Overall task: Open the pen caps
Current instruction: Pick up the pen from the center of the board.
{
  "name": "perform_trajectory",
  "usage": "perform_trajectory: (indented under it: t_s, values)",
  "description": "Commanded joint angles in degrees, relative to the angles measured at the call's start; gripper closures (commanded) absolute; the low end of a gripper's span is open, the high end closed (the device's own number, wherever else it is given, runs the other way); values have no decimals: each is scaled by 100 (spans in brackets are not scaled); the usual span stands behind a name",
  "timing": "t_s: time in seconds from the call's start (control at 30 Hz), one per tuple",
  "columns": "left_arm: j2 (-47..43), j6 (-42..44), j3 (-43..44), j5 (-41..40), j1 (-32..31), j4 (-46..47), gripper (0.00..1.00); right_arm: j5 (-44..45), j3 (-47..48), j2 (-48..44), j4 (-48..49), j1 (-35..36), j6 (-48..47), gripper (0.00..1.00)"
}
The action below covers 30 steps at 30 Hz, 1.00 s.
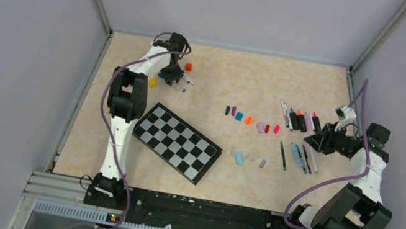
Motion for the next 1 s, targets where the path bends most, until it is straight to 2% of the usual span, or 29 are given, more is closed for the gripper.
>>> perform_trajectory:
  t_s: [0.0, 0.23, 0.63, 0.77, 0.97]
  values:
    - [2, 191, 77, -58, 13, -67, 63, -70, 63, -92, 29, -31, -166, 69]
    - [-112, 364, -64, -30, 13, -68, 74, -87, 61, -112, 27, -36, -162, 69]
    - [-92, 493, -344, -60, 13, -219, 73, -97, 61, -162, 21, -33, -147, 69]
    - [-154, 506, -426, -19, 19, -228, 87, -90, 57, -187, 15, -35, -153, 69]
    - [-566, 641, -612, -58, 21, -104, 96, -315, 18, -250, -124, -32, -356, 69]
